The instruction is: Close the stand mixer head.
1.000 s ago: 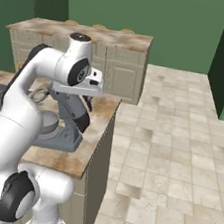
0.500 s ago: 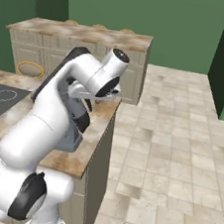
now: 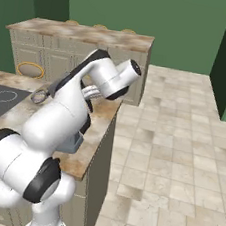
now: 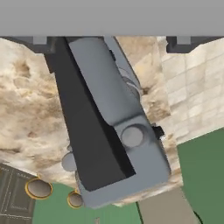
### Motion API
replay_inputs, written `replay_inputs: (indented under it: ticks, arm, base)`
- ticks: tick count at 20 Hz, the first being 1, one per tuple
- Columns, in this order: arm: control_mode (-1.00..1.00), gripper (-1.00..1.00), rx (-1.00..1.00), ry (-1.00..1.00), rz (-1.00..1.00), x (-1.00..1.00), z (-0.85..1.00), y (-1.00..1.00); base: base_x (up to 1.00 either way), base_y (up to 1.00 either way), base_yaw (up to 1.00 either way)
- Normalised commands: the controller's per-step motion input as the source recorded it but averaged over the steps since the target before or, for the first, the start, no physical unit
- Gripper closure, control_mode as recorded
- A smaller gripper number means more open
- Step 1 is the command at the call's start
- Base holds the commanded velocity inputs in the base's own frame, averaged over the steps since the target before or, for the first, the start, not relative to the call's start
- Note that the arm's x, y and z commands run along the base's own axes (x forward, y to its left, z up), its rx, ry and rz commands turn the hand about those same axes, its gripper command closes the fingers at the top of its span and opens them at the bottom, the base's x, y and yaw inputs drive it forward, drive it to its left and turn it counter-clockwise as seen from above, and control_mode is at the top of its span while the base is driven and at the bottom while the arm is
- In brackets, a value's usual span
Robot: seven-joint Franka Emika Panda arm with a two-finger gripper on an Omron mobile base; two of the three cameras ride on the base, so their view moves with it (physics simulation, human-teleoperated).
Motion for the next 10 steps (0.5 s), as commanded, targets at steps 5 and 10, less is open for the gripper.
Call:
replay_inputs:
  ticks: [5, 10]
  arm:
    - [-1.00, -1.00, 0.13, -0.26, 0.11, 0.50, -0.29, 0.52]
    - [-1.00, -1.00, -0.01, 0.02, 0.18, 0.75, -0.10, 0.55]
  base:
    - [0.00, 0.00, 0.00]
    - [0.00, 0.00, 0.00]
